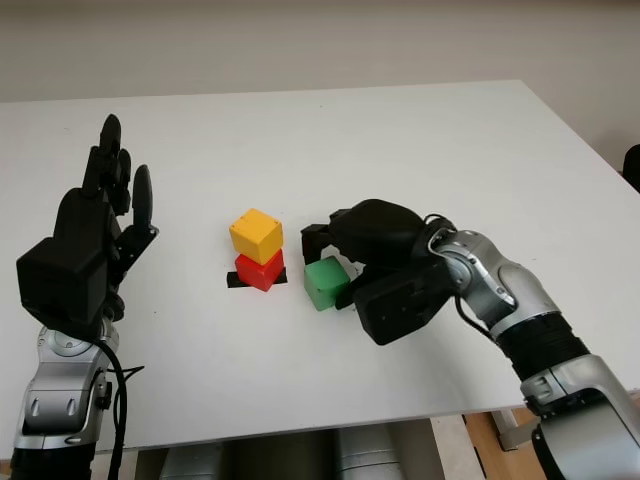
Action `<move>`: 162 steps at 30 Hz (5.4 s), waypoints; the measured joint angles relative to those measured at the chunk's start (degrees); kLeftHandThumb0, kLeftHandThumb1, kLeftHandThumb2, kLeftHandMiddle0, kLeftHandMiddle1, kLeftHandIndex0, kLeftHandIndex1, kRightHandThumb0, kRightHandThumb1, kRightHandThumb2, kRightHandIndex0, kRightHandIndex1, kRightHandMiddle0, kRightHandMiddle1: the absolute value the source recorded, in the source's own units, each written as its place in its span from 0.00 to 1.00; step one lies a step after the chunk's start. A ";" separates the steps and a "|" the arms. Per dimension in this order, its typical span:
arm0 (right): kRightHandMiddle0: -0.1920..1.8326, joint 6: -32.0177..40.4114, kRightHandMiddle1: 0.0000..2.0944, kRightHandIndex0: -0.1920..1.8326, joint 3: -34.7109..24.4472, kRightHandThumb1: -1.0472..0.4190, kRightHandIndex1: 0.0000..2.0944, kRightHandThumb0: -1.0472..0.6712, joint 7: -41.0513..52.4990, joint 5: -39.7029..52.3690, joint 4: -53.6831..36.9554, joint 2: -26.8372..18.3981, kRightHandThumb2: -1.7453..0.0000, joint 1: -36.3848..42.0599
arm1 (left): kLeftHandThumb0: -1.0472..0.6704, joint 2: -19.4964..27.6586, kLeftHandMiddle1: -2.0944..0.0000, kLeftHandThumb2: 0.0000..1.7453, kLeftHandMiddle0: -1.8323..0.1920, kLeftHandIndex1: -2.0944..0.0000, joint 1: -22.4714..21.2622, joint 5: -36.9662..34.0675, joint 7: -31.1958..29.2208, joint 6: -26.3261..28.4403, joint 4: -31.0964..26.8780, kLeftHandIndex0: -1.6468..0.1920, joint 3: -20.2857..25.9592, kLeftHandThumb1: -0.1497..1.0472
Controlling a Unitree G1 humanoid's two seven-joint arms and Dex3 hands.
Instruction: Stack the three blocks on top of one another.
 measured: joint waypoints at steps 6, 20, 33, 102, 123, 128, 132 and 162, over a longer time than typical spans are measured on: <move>0.29 -0.25 0.66 0.29 -0.03 0.06 0.92 0.40 -0.13 0.99 0.17 0.02 0.97 0.47 | 0.20 0.00 0.97 0.38 0.88 0.97 0.04 -0.22 0.00 0.00 -0.06 0.88 0.01 1.00; 0.22 5.92 0.75 0.46 -2.45 0.00 1.00 0.38 5.89 8.93 6.96 1.60 0.95 -3.57 | 0.20 0.01 0.97 0.37 0.88 0.97 0.07 -0.22 -0.01 0.22 -0.27 0.88 -0.01 1.00; 0.22 11.89 0.79 0.37 -4.26 0.01 1.00 0.42 6.60 8.93 9.84 1.86 0.97 -11.50 | 0.19 0.02 0.97 0.37 0.88 0.97 0.07 0.14 -0.05 0.23 -0.26 0.88 -0.14 1.00; 0.29 16.73 0.81 0.35 -0.53 0.04 0.85 0.37 22.04 13.10 17.95 15.09 0.97 -32.88 | 0.20 0.71 0.97 0.38 0.88 0.97 0.24 0.54 -0.70 3.44 -2.54 0.87 0.03 1.00; 0.27 17.41 0.81 0.33 0.55 0.03 0.87 0.37 20.90 12.54 18.98 16.06 0.97 -31.34 | 0.21 0.58 0.97 0.38 0.88 0.97 0.53 0.34 -0.67 3.32 -2.78 0.87 -0.02 1.00; 0.27 17.47 0.81 0.34 0.55 0.03 0.87 0.37 20.91 12.54 19.20 16.14 0.97 -31.31 | 0.21 0.55 0.97 0.38 0.87 0.97 0.53 0.34 -0.67 3.32 -2.78 0.87 -0.02 1.00; 0.27 17.38 0.81 0.34 0.55 0.03 0.87 0.37 20.84 12.54 19.25 16.15 0.97 -31.21 | 0.21 0.55 0.97 0.38 0.87 0.97 0.53 0.39 -0.66 3.31 -2.78 0.87 -0.03 1.00; 0.16 12.89 0.39 0.16 0.71 0.05 0.35 0.29 21.80 11.34 22.74 16.12 0.97 -31.53 | 0.20 0.55 0.98 0.37 0.88 0.97 0.61 -0.17 -0.75 3.33 -2.79 0.88 -0.04 1.00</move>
